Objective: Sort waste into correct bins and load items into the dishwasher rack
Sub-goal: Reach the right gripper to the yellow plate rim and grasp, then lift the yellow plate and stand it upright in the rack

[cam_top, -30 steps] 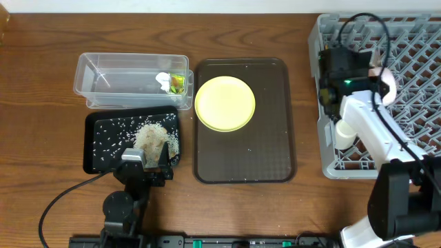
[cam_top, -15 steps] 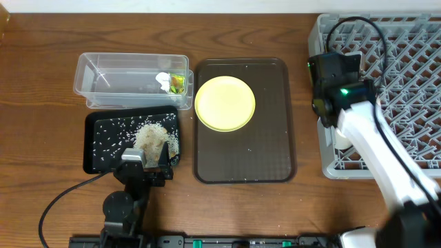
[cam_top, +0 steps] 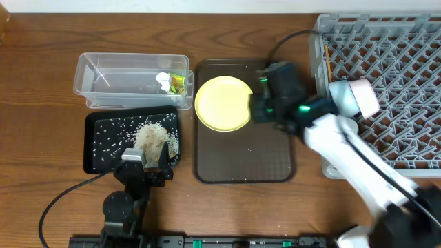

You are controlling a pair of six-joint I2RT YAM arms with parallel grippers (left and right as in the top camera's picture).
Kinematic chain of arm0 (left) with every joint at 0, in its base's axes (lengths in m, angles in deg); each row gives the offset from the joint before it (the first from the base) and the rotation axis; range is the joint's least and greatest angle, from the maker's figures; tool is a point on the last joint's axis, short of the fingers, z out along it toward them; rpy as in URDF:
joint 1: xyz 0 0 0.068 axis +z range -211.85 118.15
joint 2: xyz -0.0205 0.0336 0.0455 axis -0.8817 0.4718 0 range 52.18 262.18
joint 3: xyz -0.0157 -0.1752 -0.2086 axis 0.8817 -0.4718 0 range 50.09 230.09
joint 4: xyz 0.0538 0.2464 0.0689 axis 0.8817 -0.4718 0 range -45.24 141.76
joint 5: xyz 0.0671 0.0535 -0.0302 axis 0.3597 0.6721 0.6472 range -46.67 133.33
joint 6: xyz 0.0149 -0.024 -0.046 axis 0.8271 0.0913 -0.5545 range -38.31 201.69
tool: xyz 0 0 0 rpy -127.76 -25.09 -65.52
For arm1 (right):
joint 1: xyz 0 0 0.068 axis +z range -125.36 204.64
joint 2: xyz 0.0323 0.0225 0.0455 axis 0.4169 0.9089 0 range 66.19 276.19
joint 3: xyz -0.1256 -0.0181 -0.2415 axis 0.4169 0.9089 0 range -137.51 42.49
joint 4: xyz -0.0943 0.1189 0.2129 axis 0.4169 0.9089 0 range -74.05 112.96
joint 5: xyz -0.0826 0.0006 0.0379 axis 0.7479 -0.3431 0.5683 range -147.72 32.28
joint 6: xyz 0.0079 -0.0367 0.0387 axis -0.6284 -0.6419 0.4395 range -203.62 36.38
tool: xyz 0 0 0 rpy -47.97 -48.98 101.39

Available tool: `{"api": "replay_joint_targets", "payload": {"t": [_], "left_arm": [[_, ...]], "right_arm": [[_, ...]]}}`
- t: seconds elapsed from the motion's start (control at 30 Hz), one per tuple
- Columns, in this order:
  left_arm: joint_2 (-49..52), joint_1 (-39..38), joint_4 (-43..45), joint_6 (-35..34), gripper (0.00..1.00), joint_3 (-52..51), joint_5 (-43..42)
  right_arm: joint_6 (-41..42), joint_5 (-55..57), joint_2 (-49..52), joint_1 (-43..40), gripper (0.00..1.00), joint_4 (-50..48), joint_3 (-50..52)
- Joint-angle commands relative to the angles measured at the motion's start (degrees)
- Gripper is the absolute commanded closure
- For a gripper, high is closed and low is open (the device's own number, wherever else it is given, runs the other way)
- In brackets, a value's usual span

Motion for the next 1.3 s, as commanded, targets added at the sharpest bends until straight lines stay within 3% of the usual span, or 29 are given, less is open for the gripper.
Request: {"api": "replay_joint_targets", "payload": {"t": [0.0, 0.1, 0.27, 0.5, 0.67, 0.8, 1.07, 1.27], "left_arm": [[-0.5, 0.3, -0.4, 0.8, 0.09, -1.6, -0.6], [-0.5, 0.3, -0.4, 0.8, 0.09, -1.6, -0.6], [-0.5, 0.3, -0.4, 0.8, 0.09, -1.6, -0.6], [-0.5, 0.3, -0.4, 0.8, 0.09, -1.6, -0.6], [-0.5, 0.3, -0.4, 0.8, 0.08, -1.6, -0.6], [-0.5, 0.3, -0.4, 0.8, 0.09, -1.6, -0.6], [-0.5, 0.3, -0.4, 0.8, 0.09, -1.6, -0.6], [-0.5, 0.3, -0.4, 0.8, 0.09, -1.6, -0.6]], "right_arm": [[8.3, 1.7, 7.2, 0.2, 0.47, -3.9, 0.9], [10.1, 1.7, 12.3, -0.7, 0.55, -8.1, 0.9], [12.5, 1.5, 18.8, -2.2, 0.59, -11.4, 0.9], [12.4, 0.4, 21.9, -2.7, 0.98, -9.4, 0.9], [12.2, 3.4, 15.0, -5.7, 0.99, -4.2, 0.7], [3.6, 10.3, 3.1, -10.4, 0.99, -1.0, 0.7], [-12.9, 41.6, -18.3, -17.0, 0.99, -1.0, 0.7], [-22.6, 63.7, -21.7, -21.7, 0.99, -2.4, 0.8]]}}
